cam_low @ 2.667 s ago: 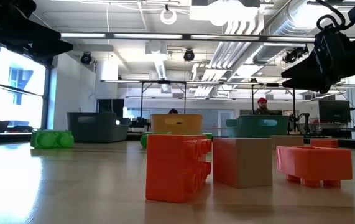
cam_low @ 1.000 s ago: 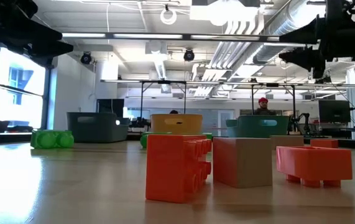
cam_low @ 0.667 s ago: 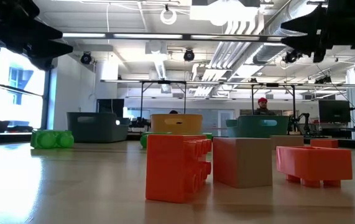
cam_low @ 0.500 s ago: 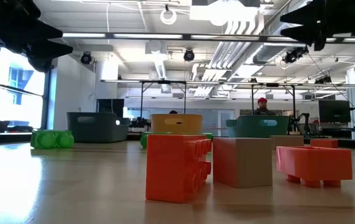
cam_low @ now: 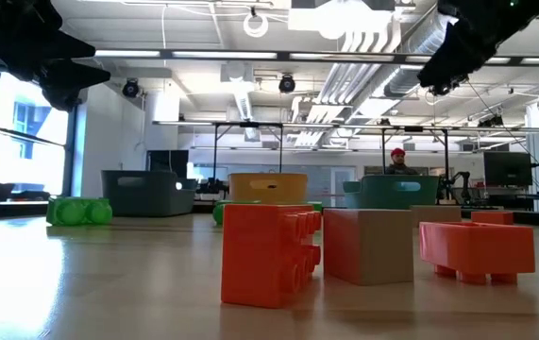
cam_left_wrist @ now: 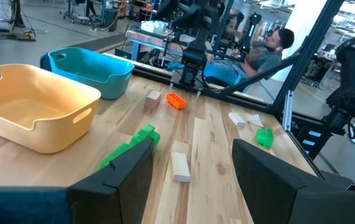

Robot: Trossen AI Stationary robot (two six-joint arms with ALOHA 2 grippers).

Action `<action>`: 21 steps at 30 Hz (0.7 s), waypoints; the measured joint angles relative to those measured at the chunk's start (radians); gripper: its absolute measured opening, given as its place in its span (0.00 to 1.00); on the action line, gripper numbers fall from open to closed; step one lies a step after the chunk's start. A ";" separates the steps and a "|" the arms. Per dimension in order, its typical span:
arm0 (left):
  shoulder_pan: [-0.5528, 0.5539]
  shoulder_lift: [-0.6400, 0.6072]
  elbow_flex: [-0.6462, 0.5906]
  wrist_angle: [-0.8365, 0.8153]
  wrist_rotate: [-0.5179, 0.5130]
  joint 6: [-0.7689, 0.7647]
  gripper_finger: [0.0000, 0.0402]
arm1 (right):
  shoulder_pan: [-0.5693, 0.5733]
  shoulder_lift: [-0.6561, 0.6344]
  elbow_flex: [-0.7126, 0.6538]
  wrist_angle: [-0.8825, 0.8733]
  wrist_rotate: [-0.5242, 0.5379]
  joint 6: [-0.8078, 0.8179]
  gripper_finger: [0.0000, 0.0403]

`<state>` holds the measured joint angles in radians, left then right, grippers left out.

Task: Sort & place blocks by color
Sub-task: Put the white block into the green bin

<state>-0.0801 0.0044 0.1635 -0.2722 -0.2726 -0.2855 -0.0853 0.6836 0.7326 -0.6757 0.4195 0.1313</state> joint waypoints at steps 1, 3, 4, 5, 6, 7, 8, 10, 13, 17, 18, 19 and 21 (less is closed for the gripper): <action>0.000 0.000 0.000 0.000 0.000 0.000 0.51 | 0.000 0.026 0.013 -0.031 -0.013 0.009 0.64; 0.000 0.000 0.000 0.000 0.000 0.000 0.51 | 0.000 0.078 0.026 -0.072 -0.032 0.025 0.64; 0.000 0.000 0.000 0.000 0.000 0.000 0.51 | 0.000 0.099 0.026 -0.071 -0.041 0.024 0.64; 0.000 0.000 0.000 0.000 0.000 0.000 0.51 | 0.000 0.121 0.026 -0.069 -0.060 0.017 0.64; 0.000 0.000 0.000 0.000 0.000 0.000 0.51 | 0.000 0.143 0.026 -0.069 -0.075 0.008 0.64; 0.000 0.000 0.000 0.000 0.000 0.000 0.51 | 0.000 0.164 0.026 -0.069 -0.094 0.003 0.64; 0.000 0.000 0.000 0.000 0.000 0.000 0.51 | 0.000 0.185 0.026 -0.069 -0.107 0.001 0.64; 0.000 0.000 0.000 0.000 0.000 0.000 0.51 | 0.000 0.229 0.026 -0.069 -0.116 -0.002 0.64; 0.000 0.000 0.000 0.000 0.000 0.000 0.51 | 0.000 0.290 0.026 -0.068 -0.116 -0.005 0.64; 0.000 0.000 0.000 0.000 0.000 0.000 0.51 | 0.000 0.375 0.026 -0.068 -0.126 -0.005 0.64; 0.000 0.000 0.000 0.000 0.000 0.000 0.51 | 0.000 0.397 0.026 -0.068 -0.128 -0.005 0.64; 0.000 0.000 0.000 0.000 0.000 0.000 0.51 | 0.000 0.418 0.026 -0.068 -0.128 -0.005 0.64; 0.000 0.000 0.000 0.000 0.000 0.000 0.51 | -0.005 0.463 0.026 -0.068 -0.131 -0.008 0.64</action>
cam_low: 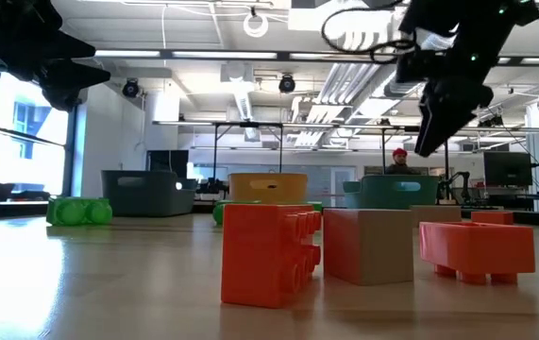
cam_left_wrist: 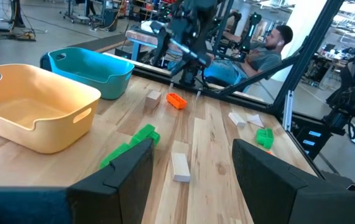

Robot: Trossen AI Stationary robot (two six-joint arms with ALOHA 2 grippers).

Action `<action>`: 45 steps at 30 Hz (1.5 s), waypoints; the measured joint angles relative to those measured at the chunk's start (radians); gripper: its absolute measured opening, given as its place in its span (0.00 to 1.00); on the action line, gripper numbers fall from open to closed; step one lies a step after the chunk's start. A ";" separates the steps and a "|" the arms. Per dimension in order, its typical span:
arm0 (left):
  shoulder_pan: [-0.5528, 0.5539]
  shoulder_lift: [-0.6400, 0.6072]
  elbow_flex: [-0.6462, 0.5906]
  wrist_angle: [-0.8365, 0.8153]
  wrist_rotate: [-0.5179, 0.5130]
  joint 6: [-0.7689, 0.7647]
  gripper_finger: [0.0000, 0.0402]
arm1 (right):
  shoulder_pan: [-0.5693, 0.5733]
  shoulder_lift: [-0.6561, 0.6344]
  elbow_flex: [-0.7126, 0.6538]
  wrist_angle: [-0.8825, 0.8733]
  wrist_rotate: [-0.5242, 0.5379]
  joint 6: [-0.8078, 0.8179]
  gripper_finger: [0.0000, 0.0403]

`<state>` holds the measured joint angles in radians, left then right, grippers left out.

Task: Sort & place blocks by color
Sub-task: Put the white block into the green bin

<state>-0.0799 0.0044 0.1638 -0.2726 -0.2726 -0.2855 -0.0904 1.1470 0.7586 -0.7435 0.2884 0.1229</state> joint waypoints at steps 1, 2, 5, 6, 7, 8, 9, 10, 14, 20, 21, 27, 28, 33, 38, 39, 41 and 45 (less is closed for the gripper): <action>0.000 0.000 0.000 0.000 0.000 0.000 0.51 | -0.004 0.022 0.000 0.001 -0.006 0.000 0.64; 0.000 0.000 0.000 0.000 0.000 0.000 0.51 | -0.010 0.044 0.000 0.002 -0.011 0.000 0.64; 0.000 0.000 0.000 0.000 0.000 0.000 0.51 | -0.031 0.108 0.000 0.003 -0.013 -0.005 0.64; 0.000 0.000 0.000 0.000 0.000 0.000 0.51 | -0.038 0.128 0.000 0.004 -0.014 -0.008 0.64; 0.000 0.000 0.000 0.000 0.000 0.000 0.51 | -0.045 0.147 0.000 0.004 -0.021 -0.008 0.64; 0.000 0.000 0.000 0.000 0.000 0.000 0.51 | -0.054 0.163 0.000 0.005 -0.032 -0.011 0.64; 0.000 0.000 0.000 0.000 0.000 0.000 0.51 | -0.061 0.179 0.000 0.007 -0.046 -0.017 0.64; 0.000 0.000 0.000 0.000 0.000 0.000 0.51 | -0.067 0.194 0.000 0.010 -0.064 -0.019 0.64; 0.000 0.000 0.000 -0.008 0.000 0.000 0.51 | -0.084 0.240 0.000 0.013 -0.102 -0.034 0.64; 0.000 0.000 0.000 -0.040 -0.001 0.000 0.51 | -0.100 0.298 0.000 0.013 -0.102 -0.035 0.64; 0.000 0.000 0.000 -0.044 -0.001 0.000 0.51 | -0.100 0.305 0.000 0.012 -0.102 -0.035 0.64; 0.000 0.000 0.000 -0.045 -0.004 0.000 0.51 | -0.100 0.351 0.000 0.013 -0.102 -0.035 0.64; 0.000 0.000 0.000 -0.045 -0.004 0.000 0.51 | -0.100 0.360 0.000 0.014 -0.102 -0.035 0.64; 0.000 0.000 0.000 -0.045 -0.004 0.000 0.51 | -0.100 0.401 0.000 0.015 -0.103 -0.026 0.60; 0.000 0.000 0.000 -0.045 -0.004 0.000 0.51 | -0.099 0.411 0.002 0.016 -0.124 -0.012 0.43; 0.000 0.000 0.000 -0.045 -0.004 0.000 0.51 | -0.099 0.410 0.002 0.016 -0.132 -0.008 0.37; 0.000 0.000 0.000 -0.045 -0.004 0.000 0.51 | -0.100 0.402 0.002 0.015 -0.138 -0.002 0.27; 0.000 0.000 0.000 -0.045 -0.027 -0.002 0.51 | -0.100 0.377 -0.002 0.011 -0.158 0.000 0.27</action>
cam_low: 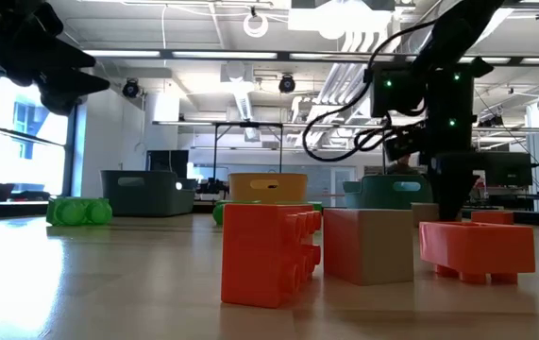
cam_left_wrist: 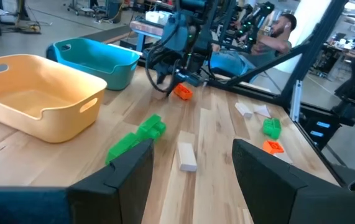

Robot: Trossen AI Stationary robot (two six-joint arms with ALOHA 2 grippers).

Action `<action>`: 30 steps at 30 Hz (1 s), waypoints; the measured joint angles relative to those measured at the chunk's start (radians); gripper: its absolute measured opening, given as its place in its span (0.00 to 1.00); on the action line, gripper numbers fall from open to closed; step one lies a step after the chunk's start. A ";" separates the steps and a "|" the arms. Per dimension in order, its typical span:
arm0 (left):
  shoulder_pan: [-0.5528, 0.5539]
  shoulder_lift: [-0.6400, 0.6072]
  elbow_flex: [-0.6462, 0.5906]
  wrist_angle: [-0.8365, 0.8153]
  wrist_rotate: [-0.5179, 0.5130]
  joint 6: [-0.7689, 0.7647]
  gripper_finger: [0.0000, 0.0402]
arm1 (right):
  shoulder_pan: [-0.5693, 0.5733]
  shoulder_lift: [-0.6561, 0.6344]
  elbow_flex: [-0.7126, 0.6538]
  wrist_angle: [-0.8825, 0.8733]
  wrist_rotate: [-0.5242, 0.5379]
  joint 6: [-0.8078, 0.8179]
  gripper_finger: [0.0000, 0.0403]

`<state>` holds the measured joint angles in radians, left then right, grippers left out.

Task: Sort & place blocks by color
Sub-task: Put the white block into the green bin

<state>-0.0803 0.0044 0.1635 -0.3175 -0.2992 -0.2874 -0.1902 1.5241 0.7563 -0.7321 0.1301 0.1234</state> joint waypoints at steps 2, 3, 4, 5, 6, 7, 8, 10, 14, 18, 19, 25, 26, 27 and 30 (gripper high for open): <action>0.000 0.000 0.000 0.000 -0.028 -0.010 0.51 | 0.000 -0.022 0.000 0.003 -0.001 0.007 0.27; 0.000 0.000 0.000 0.000 -0.042 -0.017 0.51 | 0.000 -0.033 0.000 0.003 -0.001 0.013 0.27; 0.000 0.000 0.000 0.000 -0.057 -0.023 0.51 | 0.000 -0.045 0.000 0.003 -0.001 0.018 0.27; 0.000 0.000 0.000 0.000 -0.065 -0.024 0.51 | 0.000 -0.060 0.000 0.005 -0.001 0.025 0.27; 0.000 0.000 0.000 0.000 -0.071 -0.025 0.51 | 0.000 -0.077 0.000 0.009 -0.001 0.033 0.27; 0.000 0.000 0.000 0.000 -0.074 -0.025 0.51 | 0.000 -0.094 0.000 0.013 -0.001 0.038 0.27; 0.000 0.000 0.000 0.001 -0.077 -0.027 0.51 | 0.000 -0.113 0.000 0.022 0.001 0.044 0.27; 0.000 0.001 0.000 0.001 -0.083 -0.037 0.51 | 0.000 -0.153 0.000 0.042 0.016 0.055 0.27; 0.000 0.022 0.005 0.000 -0.105 -0.060 0.51 | -0.002 -0.237 0.000 0.108 0.023 0.053 0.27; 0.002 0.076 0.034 0.000 -0.121 -0.070 0.51 | -0.026 -0.305 0.000 0.183 0.072 0.051 0.27; 0.002 0.093 0.045 0.000 -0.133 -0.073 0.51 | -0.036 -0.318 0.001 0.200 0.096 0.041 0.27; 0.002 0.219 0.127 -0.002 -0.206 -0.072 0.51 | -0.126 -0.348 0.002 0.317 0.232 0.009 0.27; 0.002 0.244 0.142 -0.010 -0.218 -0.072 0.51 | -0.144 -0.347 0.002 0.339 0.238 -0.005 0.27; 0.002 0.267 0.158 -0.023 -0.230 -0.072 0.51 | -0.164 -0.346 0.002 0.357 0.238 -0.021 0.27; 0.002 0.344 0.207 -0.087 -0.277 -0.105 0.51 | -0.225 -0.342 0.002 0.399 0.239 -0.034 0.27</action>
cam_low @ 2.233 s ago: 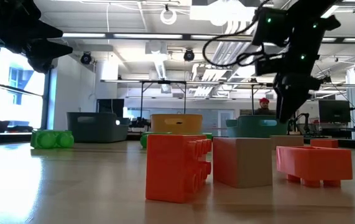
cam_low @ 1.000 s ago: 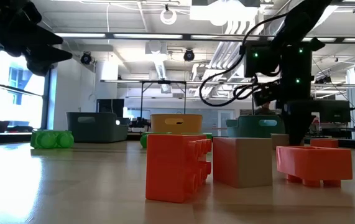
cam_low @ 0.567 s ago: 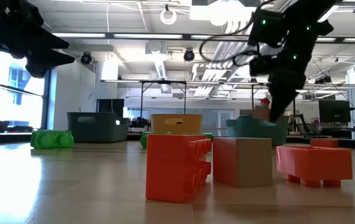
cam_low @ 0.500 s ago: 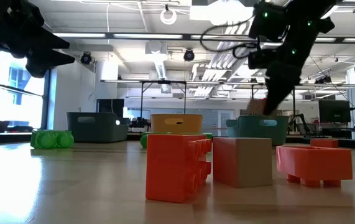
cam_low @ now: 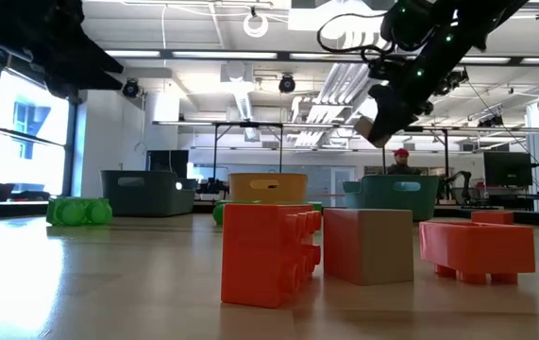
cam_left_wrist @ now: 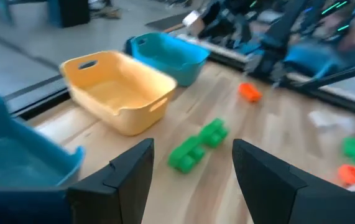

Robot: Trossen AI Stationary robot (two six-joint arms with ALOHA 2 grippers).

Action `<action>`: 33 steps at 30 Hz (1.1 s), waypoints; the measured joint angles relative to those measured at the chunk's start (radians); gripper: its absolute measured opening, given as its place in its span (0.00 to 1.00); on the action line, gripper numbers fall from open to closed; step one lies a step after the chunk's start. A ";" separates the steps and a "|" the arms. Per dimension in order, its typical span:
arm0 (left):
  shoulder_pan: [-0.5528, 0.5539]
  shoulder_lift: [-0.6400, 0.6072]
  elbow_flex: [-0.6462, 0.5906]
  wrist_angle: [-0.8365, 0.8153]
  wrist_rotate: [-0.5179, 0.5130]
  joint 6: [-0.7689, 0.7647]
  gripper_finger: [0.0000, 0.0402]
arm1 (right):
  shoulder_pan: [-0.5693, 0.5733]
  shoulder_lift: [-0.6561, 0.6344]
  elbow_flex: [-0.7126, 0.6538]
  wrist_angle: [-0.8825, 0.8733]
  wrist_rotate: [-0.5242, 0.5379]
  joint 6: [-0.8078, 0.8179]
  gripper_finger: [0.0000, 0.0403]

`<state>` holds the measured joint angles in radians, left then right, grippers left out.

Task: Sort & place blocks by color
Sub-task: Put the white block into the green bin

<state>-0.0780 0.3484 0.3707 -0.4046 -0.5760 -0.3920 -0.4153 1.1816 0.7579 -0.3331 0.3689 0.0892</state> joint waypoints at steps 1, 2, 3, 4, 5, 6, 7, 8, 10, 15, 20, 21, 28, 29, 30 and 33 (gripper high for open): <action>0.001 0.026 0.016 -0.036 -0.013 -0.019 0.51 | -0.021 0.002 0.000 0.008 0.000 0.006 0.27; 0.004 0.052 0.032 -0.065 -0.019 -0.040 0.51 | -0.043 0.002 0.000 0.008 0.001 0.014 0.27; 0.010 0.079 0.049 -0.086 -0.019 -0.063 0.51 | -0.064 0.005 0.000 0.010 0.002 0.025 0.27; 0.017 0.107 0.064 -0.109 -0.018 -0.085 0.51 | -0.083 0.011 0.000 0.012 0.004 0.038 0.27; 0.025 0.133 0.077 -0.132 -0.013 -0.106 0.51 | -0.102 0.018 0.000 0.008 0.001 0.049 0.27; 0.034 0.160 0.088 -0.149 -0.003 -0.121 0.51 | -0.119 0.024 0.000 0.007 -0.006 0.059 0.27; 0.043 0.187 0.101 -0.160 0.011 -0.137 0.51 | -0.135 0.032 -0.001 0.005 -0.019 0.070 0.27; 0.053 0.213 0.114 -0.170 0.026 -0.153 0.51 | -0.149 0.043 -0.001 0.005 -0.035 0.085 0.27; 0.075 0.261 0.139 -0.197 0.073 -0.184 0.51 | -0.171 0.072 -0.001 0.001 -0.067 0.111 0.27; 0.128 0.365 0.191 -0.255 0.219 -0.238 0.51 | -0.194 0.142 -0.002 0.001 -0.120 0.144 0.27; 0.171 0.454 0.228 -0.335 0.307 -0.286 0.51 | -0.194 0.208 -0.002 0.001 -0.134 0.161 0.27; 0.179 0.468 0.231 -0.347 0.319 -0.289 0.51 | -0.194 0.221 -0.001 -0.002 -0.134 0.160 0.27; 0.217 0.553 0.235 -0.364 0.442 -0.316 0.51 | -0.194 0.316 0.052 -0.084 -0.120 0.143 0.27; 0.219 0.565 0.235 -0.364 0.454 -0.321 0.51 | -0.194 0.327 0.063 -0.095 -0.116 0.139 0.27; 0.222 0.577 0.235 -0.364 0.467 -0.330 0.51 | -0.194 0.336 0.074 -0.100 -0.112 0.139 0.27; 0.222 0.612 0.236 -0.377 0.500 -0.361 0.51 | -0.194 0.358 0.105 -0.128 -0.110 0.138 0.27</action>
<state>0.1440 0.9605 0.6064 -0.7818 -0.0756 -0.7527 -0.6090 1.5398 0.8633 -0.4612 0.2584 0.2272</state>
